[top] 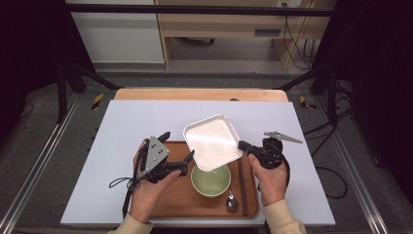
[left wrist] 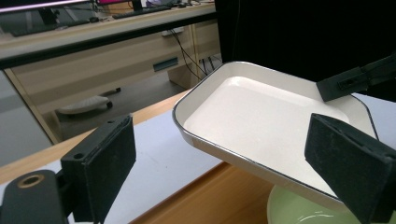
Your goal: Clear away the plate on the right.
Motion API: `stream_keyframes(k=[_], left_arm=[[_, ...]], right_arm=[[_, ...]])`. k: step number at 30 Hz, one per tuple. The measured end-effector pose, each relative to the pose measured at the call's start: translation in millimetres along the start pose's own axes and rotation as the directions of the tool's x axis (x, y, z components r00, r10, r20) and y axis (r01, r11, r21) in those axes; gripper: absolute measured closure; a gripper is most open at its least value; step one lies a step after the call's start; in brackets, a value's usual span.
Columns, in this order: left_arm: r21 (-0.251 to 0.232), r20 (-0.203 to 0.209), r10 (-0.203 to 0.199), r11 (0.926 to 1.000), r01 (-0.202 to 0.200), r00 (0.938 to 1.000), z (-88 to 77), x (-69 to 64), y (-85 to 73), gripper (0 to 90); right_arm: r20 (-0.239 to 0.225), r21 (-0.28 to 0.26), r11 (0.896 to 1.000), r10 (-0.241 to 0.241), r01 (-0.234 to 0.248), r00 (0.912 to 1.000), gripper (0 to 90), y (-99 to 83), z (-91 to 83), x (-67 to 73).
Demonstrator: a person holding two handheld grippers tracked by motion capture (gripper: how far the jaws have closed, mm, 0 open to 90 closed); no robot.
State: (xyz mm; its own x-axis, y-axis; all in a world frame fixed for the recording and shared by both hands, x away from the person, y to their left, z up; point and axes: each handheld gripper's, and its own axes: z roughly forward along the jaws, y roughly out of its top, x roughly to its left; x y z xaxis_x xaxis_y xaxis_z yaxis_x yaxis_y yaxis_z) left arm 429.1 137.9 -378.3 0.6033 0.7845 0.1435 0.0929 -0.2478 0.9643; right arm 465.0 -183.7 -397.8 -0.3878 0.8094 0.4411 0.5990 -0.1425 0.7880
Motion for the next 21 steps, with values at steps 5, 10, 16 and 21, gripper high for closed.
stream_keyframes(k=[5, 10, 16, 21], left_arm=[[0.033, 0.023, -0.031, 0.9990, 0.030, 0.9993, 4.9, -4.1, -4.2, 9.4], [0.072, 0.042, -0.048, 0.9964, 0.045, 0.9980, 14.3, -9.8, -9.3, 10.4], [0.085, 0.061, -0.111, 0.9908, 0.106, 0.9920, 22.0, -12.0, -17.2, 13.6], [0.084, 0.064, -0.137, 0.9878, 0.131, 0.9885, 24.2, -12.2, -18.5, 17.3]], right_arm=[[0.004, -0.008, 1.000, -0.008, 0.008, 1.0000, 87.5, -0.8, -0.3, 2.5], [0.001, -0.011, 1.000, -0.012, 0.012, 0.9999, 87.5, -1.7, -0.2, 4.3], [0.006, -0.010, 1.000, -0.023, 0.023, 0.9997, 87.5, -3.3, 0.5, 6.5], [0.011, -0.020, 0.999, -0.034, 0.034, 0.9994, 87.5, -3.5, -0.5, 7.8]])
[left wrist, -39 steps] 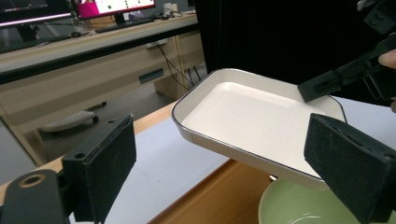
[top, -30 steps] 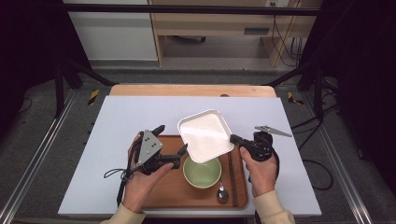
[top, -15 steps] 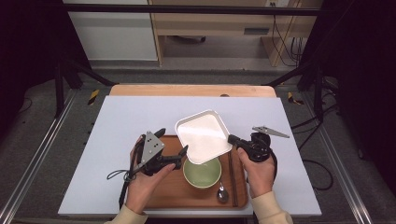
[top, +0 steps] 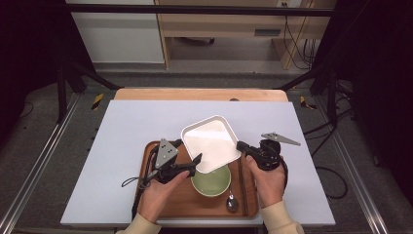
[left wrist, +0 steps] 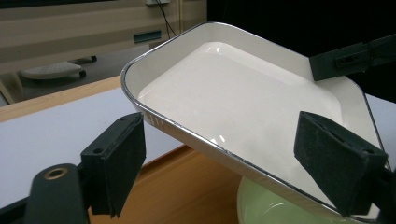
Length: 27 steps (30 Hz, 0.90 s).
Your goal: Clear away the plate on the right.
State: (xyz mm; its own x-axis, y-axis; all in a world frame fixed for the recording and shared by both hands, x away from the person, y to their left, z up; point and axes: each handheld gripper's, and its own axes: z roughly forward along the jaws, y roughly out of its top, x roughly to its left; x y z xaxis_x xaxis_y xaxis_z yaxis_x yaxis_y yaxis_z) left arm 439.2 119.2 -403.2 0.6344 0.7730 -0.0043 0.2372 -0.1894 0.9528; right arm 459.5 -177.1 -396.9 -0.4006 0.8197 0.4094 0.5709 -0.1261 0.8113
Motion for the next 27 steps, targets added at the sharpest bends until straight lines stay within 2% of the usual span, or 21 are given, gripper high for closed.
stream_keyframes(k=[6, 8, 10, 14, 22, 27], left_arm=[[0.006, -0.005, -0.014, 0.9999, 0.014, 0.9999, 1.6, 0.0, -0.5, 21.0], [-0.006, -0.022, -0.015, 0.9999, 0.015, 0.9996, 0.4, 0.5, -0.5, 26.8], [-0.008, -0.022, -0.025, 0.9996, 0.025, 0.9994, 0.1, 2.0, 0.1, 31.4], [-0.009, -0.021, -0.057, 0.9983, 0.057, 0.9981, 2.1, 4.7, 1.1, 38.9], [-0.037, -0.066, -0.058, 0.9977, 0.056, 0.9961, 1.0, 7.4, 8.2, 57.1], [-0.040, -0.088, -0.039, 0.9986, 0.036, 0.9954, 3.3, 10.5, 12.2, 65.8]], right_arm=[[0.007, -0.015, 1.000, -0.015, 0.015, 0.9999, 87.5, 0.3, -2.5, 2.4], [0.014, -0.021, 0.999, -0.029, 0.029, 0.9995, 87.5, 0.8, -3.5, 3.6], [0.016, -0.023, 0.999, -0.031, 0.032, 0.9994, 87.4, 1.2, -4.7, 5.1], [0.029, -0.030, 0.997, -0.067, 0.068, 0.9973, 87.4, 1.3, -6.2, 8.6], [0.028, -0.020, 0.995, -0.093, 0.093, 0.9953, 86.5, -0.5, -6.0, 13.2], [0.029, -0.013, 0.995, -0.101, 0.102, 0.9944, 86.7, -2.1, -6.1, 14.6]])
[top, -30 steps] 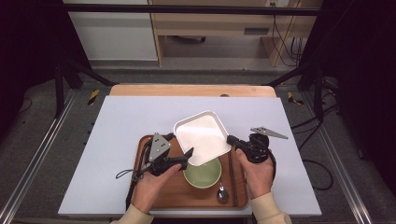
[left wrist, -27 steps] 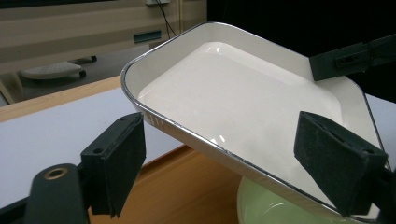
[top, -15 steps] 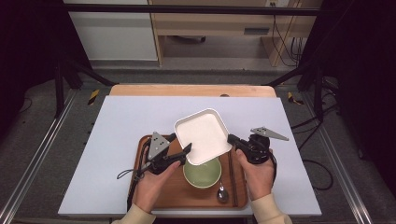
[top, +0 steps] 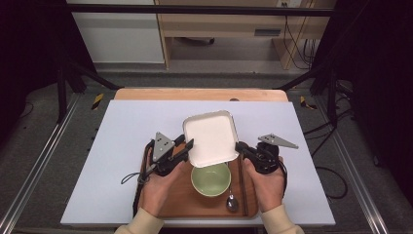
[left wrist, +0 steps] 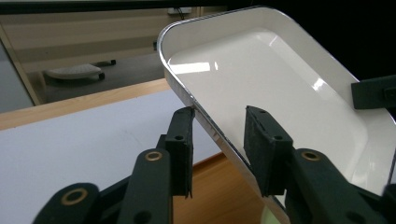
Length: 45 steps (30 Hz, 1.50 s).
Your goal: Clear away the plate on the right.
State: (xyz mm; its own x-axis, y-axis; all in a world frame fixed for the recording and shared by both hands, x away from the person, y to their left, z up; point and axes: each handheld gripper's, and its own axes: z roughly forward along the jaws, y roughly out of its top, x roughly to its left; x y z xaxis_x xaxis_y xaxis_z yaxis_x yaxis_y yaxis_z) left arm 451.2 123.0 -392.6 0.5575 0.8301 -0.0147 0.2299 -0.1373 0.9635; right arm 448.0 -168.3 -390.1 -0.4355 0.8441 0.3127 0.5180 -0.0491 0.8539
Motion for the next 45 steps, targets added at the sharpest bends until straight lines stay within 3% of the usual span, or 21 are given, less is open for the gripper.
stream_keyframes(k=[11, 17, 21, 24, 35, 45], left_arm=[[-0.015, -0.021, -0.013, 0.9998, 0.012, 0.9997, 3.8, 3.8, 4.7, 79.8], [-0.048, -0.022, -0.035, 0.9983, 0.034, 0.9992, 2.8, 7.8, 6.2, 87.6], [-0.029, -0.048, 0.021, 0.9993, -0.022, 0.9986, 2.2, 6.8, 6.6, 88.6], [-0.037, -0.073, 0.037, 0.9986, -0.039, 0.9967, 0.7, 7.8, 7.5, 88.7], [-0.037, -0.087, 0.020, 0.9990, -0.023, 0.9960, -0.8, 13.6, 8.0, 88.7], [-0.043, -0.092, 0.003, 0.9991, -0.007, 0.9957, -0.4, 15.9, 7.7, 88.7]], right_arm=[[-0.021, 0.023, 1.000, -0.020, 0.020, 0.9996, 85.7, -4.5, 2.9, 4.5], [-0.040, 0.052, 0.998, -0.038, 0.040, 0.9985, 84.0, -8.7, 8.0, 8.0], [-0.049, 0.055, 0.998, -0.040, 0.042, 0.9980, 83.1, -11.0, 11.3, 10.3], [-0.066, 0.056, 0.998, -0.038, 0.042, 0.9970, 81.5, -11.2, 11.9, 9.5], [-0.060, 0.025, 0.994, -0.104, 0.106, 0.9928, 45.9, -10.1, 8.9, 5.5], [-0.057, -0.030, 0.985, -0.172, 0.171, 0.9834, 25.2, -13.5, 4.4, 2.0]])
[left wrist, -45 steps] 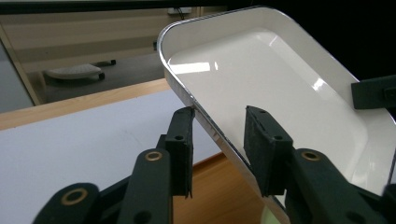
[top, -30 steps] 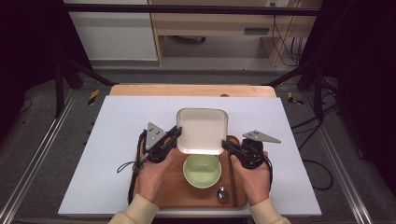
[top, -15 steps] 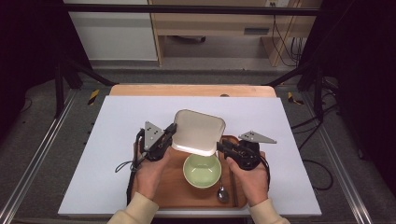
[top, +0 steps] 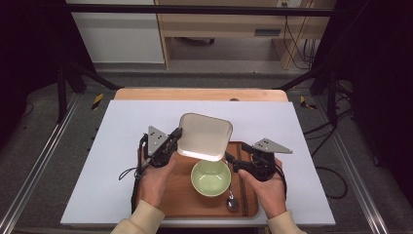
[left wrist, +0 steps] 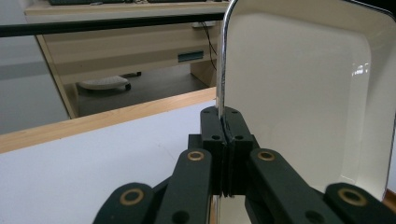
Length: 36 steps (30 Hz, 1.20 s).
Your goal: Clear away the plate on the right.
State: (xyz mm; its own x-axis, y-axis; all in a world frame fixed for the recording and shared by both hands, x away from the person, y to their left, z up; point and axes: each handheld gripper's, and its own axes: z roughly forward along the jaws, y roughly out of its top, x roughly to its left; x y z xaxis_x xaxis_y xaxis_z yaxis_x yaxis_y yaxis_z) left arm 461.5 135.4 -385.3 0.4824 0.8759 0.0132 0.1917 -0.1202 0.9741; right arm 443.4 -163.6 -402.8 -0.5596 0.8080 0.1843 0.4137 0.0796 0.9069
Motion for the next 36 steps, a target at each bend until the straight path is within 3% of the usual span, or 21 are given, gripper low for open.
stream_keyframes(k=[10, 18, 24, 36], left_arm=[[-0.002, -0.004, -0.008, 1.0000, 0.008, 1.0000, -0.2, 1.2, 0.4, 88.7], [-0.017, -0.014, -0.030, 0.9994, 0.030, 0.9994, -2.8, 6.7, 2.3, 88.7], [-0.016, -0.021, -0.033, 0.9994, 0.032, 0.9993, -5.2, 10.5, 3.1, 88.7], [-0.020, -0.038, -0.049, 0.9986, 0.048, 0.9981, -13.3, 21.6, 5.9, 88.7]], right_arm=[[0.008, -0.045, 0.998, -0.036, 0.037, 0.9993, 12.3, -2.4, -3.3, -0.5], [0.026, -0.080, 0.995, -0.063, 0.065, 0.9977, 14.4, -9.3, -15.7, -11.8], [0.116, -0.052, 0.992, -0.110, 0.116, 0.9872, 18.5, -15.2, -20.1, -20.4], [0.148, -0.038, 0.994, -0.095, 0.102, 0.9844, 20.3, -22.7, -30.7, -37.7]])
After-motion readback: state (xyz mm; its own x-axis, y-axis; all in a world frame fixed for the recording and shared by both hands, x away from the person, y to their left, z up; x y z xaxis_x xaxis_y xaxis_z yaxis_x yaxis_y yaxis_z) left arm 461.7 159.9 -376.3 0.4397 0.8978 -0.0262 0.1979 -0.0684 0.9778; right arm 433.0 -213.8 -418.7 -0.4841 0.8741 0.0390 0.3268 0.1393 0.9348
